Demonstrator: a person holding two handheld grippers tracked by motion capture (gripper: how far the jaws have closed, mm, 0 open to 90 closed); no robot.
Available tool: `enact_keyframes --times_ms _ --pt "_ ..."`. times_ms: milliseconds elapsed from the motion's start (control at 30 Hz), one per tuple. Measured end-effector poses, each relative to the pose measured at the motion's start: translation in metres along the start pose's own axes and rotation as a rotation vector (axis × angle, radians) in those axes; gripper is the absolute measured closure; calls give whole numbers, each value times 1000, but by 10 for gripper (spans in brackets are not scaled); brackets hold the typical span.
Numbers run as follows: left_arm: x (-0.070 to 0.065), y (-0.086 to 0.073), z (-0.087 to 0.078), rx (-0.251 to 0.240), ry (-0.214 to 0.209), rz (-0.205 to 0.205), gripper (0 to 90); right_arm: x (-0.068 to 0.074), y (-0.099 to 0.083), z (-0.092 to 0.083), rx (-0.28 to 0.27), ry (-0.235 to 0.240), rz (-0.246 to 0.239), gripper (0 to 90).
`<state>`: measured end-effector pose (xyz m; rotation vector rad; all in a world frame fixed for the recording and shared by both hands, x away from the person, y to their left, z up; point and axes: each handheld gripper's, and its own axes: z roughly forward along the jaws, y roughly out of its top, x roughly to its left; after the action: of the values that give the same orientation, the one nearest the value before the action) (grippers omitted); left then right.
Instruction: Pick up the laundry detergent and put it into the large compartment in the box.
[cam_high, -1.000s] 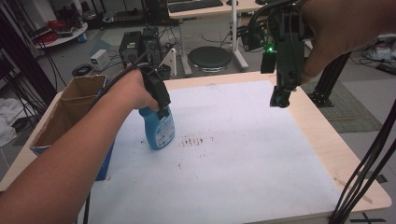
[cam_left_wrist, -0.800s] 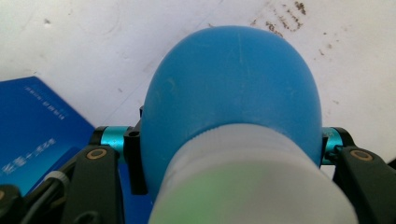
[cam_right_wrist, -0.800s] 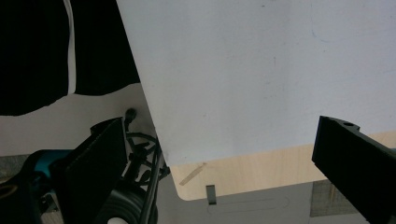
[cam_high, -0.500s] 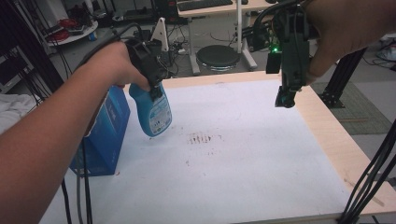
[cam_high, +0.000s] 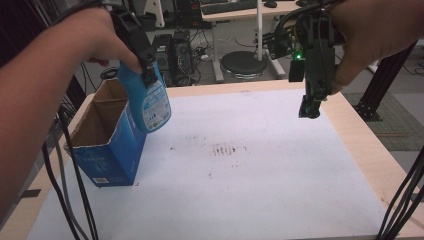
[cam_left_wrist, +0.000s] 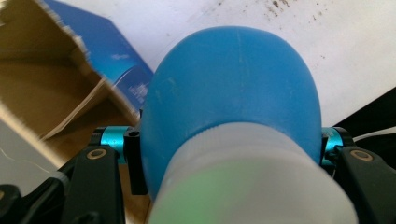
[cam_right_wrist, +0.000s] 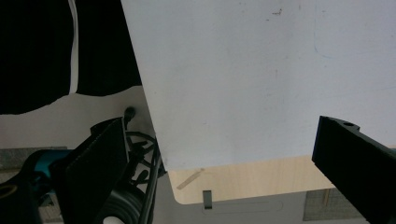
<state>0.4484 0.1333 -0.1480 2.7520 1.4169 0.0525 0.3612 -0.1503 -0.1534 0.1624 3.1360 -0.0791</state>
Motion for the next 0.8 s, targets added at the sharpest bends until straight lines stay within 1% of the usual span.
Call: enact_keyframes --times_ms 33,67,100,133,167,233,333,400,467,533,700,733,800 --pt "0 0 0 0 0 0 387 0 1 0 -1 0 -4 26" --pt "8 -9 -15 -10 -4 -20 388 0 2 0 -5 -2 3 26" --pt "10 -11 -20 -12 -3 -32 388 0 3 -1 -3 -5 -11 26" --pt "13 -14 -23 -16 -2 -42 387 0 4 0 -5 -6 -5 26" --pt "15 -17 -27 -20 2 -54 387 0 5 0 -2 0 -11 26" --pt "20 -23 -34 -33 9 -80 387 1 6 0 1 -4 -19 26" --pt "30 -32 -41 -39 1 -109 388 1 8 -1 -6 1 -14 26" --pt "38 -39 -44 -43 -10 -140 388 0 9 -1 -1 -5 -21 26" --pt "45 -44 -45 -38 -11 -173 387 0 11 -1 0 0 -26 26" --pt "52 -50 -45 -29 -3 -205 387 -2 12 0 3 1 -31 26" --pt "65 -59 -43 -4 30 -284 387 -5 14 2 4 6 -28 26" --pt "68 -61 -42 0 35 -309 387 -6 15 3 2 5 -26 26" --pt "68 -61 -42 0 35 -309 387 -6 15 3 2 7 -30 26"
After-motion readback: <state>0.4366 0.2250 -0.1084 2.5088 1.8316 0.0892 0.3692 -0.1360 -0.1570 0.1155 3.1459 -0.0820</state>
